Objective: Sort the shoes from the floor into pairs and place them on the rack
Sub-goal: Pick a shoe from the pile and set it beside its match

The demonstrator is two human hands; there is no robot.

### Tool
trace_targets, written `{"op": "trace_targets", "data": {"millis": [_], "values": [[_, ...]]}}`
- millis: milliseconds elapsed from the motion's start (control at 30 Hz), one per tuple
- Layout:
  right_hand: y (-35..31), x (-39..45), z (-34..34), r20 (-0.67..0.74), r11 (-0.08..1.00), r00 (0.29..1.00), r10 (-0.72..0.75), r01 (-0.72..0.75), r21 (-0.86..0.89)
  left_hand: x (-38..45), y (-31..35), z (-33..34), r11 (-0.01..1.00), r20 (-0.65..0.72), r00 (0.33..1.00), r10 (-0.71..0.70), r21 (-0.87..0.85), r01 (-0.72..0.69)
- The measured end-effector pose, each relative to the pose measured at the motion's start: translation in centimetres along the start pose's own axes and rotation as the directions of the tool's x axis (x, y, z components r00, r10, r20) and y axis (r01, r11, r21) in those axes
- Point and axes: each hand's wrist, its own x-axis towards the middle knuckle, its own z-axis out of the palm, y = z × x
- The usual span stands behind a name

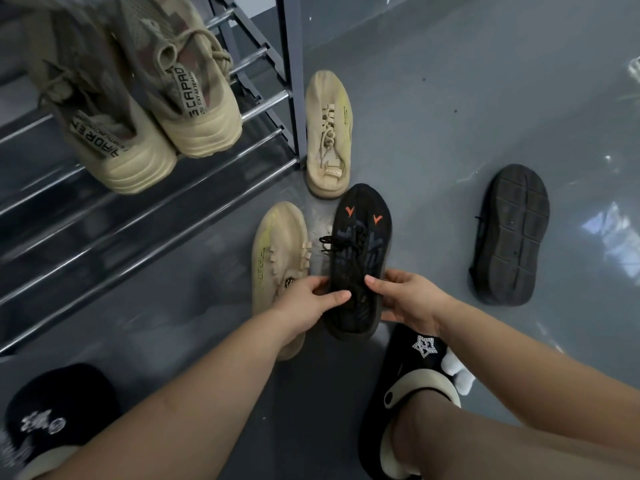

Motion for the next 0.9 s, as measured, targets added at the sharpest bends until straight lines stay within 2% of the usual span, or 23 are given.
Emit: {"op": "trace_targets", "data": {"millis": [167, 333, 467, 700, 900], "values": [[1.0, -0.1, 0.0, -0.004, 1.0, 1.0, -0.004, 0.004, 0.01, -0.4, -0.3, 0.8, 0.995, -0.037, 0.999, 0.025, 0.093, -0.021], [1.4, -0.6, 0.4, -0.043, 0.999, 0.998, -0.052, 0.052, -0.013, -1.3, -0.2, 1.3, 0.996, -0.116, 0.992, 0.051, 0.075, -0.043], [1.6, -1.4, 0.7, -0.012, 0.999, 0.999, -0.039, 0.039, 0.005, -2.4, -0.3, 1.1, 0.997, -0.138, 0.989, 0.058, 0.06, -0.05], [2.1, -2.1, 1.0, 0.048, 0.997, 0.998, 0.027, -0.023, -0.074, -3.8, -2.0, 0.9, 0.972, -0.175, 0.983, 0.06, 0.233, -0.018], [1.7, -1.5, 2.0, 0.076, 0.994, 0.997, 0.017, -0.009, -0.109, -4.6, -1.9, 0.2, 0.971, -0.239, 0.966, 0.098, 0.237, -0.04]]}}
